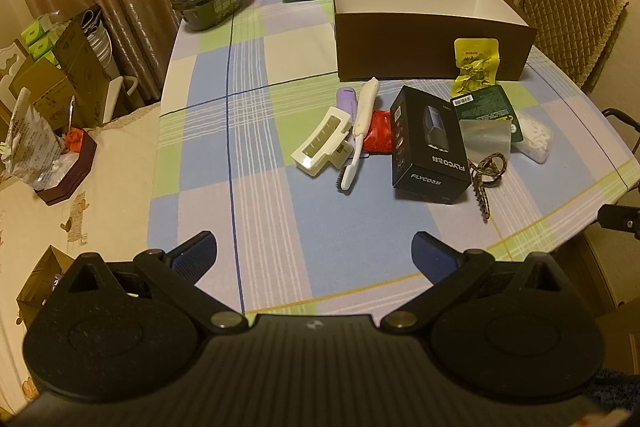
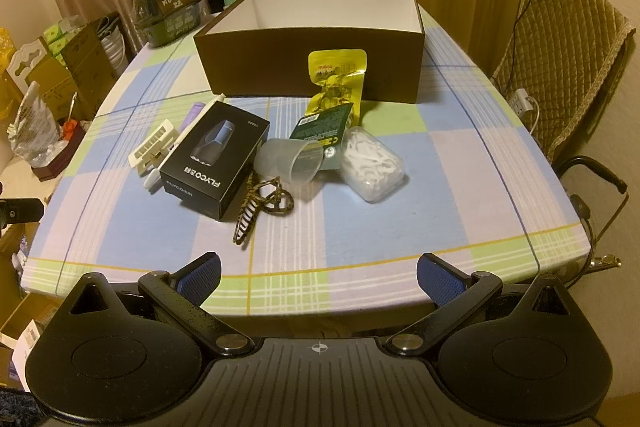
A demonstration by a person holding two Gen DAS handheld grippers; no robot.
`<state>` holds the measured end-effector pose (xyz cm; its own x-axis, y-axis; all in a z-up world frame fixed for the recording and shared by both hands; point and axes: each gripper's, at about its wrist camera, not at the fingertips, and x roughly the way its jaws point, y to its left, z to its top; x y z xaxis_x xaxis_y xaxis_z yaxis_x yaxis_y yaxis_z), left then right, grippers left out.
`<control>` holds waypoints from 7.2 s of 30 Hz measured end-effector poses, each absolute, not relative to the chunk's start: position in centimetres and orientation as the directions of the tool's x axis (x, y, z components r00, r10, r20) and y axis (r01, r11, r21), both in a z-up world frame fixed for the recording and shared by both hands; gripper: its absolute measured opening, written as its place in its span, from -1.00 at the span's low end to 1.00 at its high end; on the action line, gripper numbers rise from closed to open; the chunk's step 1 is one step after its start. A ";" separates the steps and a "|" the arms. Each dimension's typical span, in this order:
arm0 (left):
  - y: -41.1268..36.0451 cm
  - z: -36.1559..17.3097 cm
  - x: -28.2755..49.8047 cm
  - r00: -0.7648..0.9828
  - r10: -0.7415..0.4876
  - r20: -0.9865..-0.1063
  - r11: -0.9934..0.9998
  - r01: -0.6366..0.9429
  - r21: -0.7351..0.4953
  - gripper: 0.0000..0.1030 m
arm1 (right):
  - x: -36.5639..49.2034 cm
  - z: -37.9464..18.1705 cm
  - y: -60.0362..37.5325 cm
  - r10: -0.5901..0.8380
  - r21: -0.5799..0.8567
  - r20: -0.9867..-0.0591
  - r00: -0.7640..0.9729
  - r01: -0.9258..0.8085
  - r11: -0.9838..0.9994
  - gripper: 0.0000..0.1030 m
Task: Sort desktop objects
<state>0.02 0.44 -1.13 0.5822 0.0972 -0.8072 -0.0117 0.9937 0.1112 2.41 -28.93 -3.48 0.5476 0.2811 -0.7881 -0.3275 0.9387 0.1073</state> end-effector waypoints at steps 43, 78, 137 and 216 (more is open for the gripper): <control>2.3 -3.0 3.1 0.567 0.070 -0.821 0.997 -0.012 0.077 0.98 | 5.8 -4.2 -27.4 0.299 0.134 -0.782 0.547 -0.321 0.937 0.97; 5.0 -7.3 11.6 0.550 0.039 -0.834 0.999 -0.004 0.044 0.98 | 15.7 -11.6 -28.5 0.550 0.587 -0.661 0.511 -0.104 0.803 -0.57; 5.4 -11.4 19.0 0.506 -0.190 -0.841 0.949 0.314 -0.026 -0.32 | 18.9 -6.4 -36.6 0.517 0.654 -0.553 0.653 -0.044 0.755 -1.00; -6.7 -9.7 41.6 0.584 -0.026 -0.811 0.984 0.157 0.082 -0.03 | 41.8 -8.6 -25.5 0.367 0.092 -0.716 0.594 -0.441 0.893 -0.99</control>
